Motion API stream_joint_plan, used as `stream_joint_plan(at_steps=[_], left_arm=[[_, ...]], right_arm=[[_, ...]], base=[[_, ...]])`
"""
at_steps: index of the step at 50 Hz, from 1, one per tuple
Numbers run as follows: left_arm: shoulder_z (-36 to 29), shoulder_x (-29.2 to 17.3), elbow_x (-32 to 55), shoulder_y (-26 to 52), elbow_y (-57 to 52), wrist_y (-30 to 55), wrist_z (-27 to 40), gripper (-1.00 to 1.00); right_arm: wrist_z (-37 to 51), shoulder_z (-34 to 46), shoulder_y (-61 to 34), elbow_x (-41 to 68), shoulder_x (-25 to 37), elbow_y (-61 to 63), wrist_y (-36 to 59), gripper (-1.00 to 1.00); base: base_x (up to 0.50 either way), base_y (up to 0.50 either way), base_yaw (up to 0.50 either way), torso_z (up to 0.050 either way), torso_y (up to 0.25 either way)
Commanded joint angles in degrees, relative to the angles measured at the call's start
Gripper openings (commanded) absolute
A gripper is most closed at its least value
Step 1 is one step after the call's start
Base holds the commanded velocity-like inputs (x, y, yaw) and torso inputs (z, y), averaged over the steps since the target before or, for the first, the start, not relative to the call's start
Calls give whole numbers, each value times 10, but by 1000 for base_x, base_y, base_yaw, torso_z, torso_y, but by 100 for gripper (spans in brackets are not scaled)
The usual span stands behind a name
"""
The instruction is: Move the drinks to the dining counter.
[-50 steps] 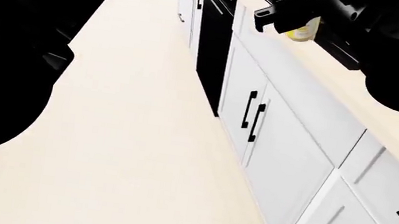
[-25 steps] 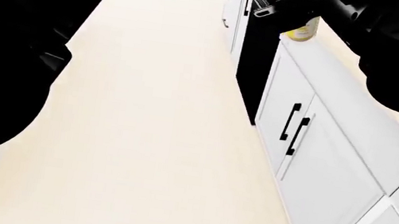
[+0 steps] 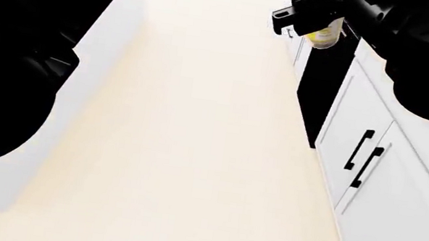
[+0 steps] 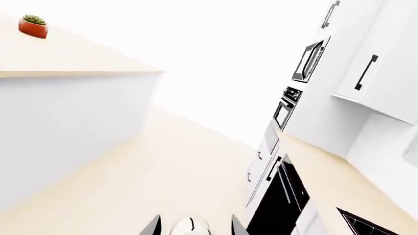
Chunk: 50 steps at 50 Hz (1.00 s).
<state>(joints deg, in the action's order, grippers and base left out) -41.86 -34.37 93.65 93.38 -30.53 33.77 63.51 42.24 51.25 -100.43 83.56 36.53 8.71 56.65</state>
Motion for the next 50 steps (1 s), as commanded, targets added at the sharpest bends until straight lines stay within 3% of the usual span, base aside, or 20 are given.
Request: stream_joint_plan(at_steps=[1, 50], left_arm=[[0, 1, 0, 0, 0, 0, -1, 100], [-1, 1, 0, 1, 0, -1, 0, 100]], right_arm=[[-4, -3, -4, -11, 0, 0, 2, -100], [-5, -2, -3, -11, 1, 2, 1, -100]], base=[[0, -8, 500, 0, 0], [1, -6, 500, 0, 0]])
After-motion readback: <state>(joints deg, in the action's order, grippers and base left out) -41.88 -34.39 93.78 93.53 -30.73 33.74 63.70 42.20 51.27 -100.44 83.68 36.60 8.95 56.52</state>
